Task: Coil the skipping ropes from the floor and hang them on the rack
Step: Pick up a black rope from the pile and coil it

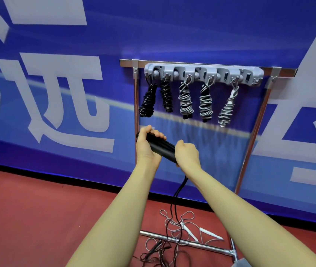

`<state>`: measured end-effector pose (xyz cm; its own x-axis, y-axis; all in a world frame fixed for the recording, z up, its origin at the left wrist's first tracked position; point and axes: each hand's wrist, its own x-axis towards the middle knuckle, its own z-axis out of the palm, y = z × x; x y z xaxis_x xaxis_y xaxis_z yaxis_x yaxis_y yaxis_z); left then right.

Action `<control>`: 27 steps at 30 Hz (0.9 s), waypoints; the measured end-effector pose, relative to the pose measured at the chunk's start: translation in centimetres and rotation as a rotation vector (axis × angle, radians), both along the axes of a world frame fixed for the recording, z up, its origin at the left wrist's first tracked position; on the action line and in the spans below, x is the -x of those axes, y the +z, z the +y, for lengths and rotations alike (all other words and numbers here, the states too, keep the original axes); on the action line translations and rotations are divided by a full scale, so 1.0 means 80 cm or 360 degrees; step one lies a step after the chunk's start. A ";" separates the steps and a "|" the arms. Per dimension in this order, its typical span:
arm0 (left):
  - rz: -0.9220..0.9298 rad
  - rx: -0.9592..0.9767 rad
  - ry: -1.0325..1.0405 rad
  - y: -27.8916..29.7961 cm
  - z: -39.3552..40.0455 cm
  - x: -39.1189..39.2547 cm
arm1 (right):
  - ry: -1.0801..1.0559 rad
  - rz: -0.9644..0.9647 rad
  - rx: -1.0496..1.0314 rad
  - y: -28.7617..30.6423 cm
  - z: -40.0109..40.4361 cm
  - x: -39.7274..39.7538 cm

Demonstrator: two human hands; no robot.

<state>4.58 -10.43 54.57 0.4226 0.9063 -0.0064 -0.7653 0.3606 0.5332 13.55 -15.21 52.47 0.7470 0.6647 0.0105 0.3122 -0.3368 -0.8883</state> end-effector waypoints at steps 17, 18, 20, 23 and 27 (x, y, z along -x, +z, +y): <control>0.3142 -0.3133 0.0656 -0.030 -0.001 -0.003 | 0.0053 -0.0732 0.0164 -0.003 -0.028 -0.039; 0.3111 -0.3226 0.0743 -0.029 0.000 -0.003 | 0.0080 -0.0730 0.0152 -0.006 -0.030 -0.041; 0.3227 -0.3233 0.0499 -0.024 0.000 -0.002 | 0.0130 -0.0709 0.0081 -0.008 -0.033 -0.042; 0.3274 -0.3048 0.0386 -0.028 0.005 -0.001 | 0.0265 -0.0640 -0.0053 -0.009 -0.030 -0.044; 0.3239 -0.2948 0.0389 -0.030 0.018 0.011 | 0.0648 -0.0381 -0.0088 -0.008 -0.034 -0.052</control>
<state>3.68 -8.96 52.16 0.8051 0.5240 0.2779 0.5855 -0.7770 -0.2313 17.71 -17.89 51.82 0.3979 0.8966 0.1944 0.6073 -0.0986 -0.7883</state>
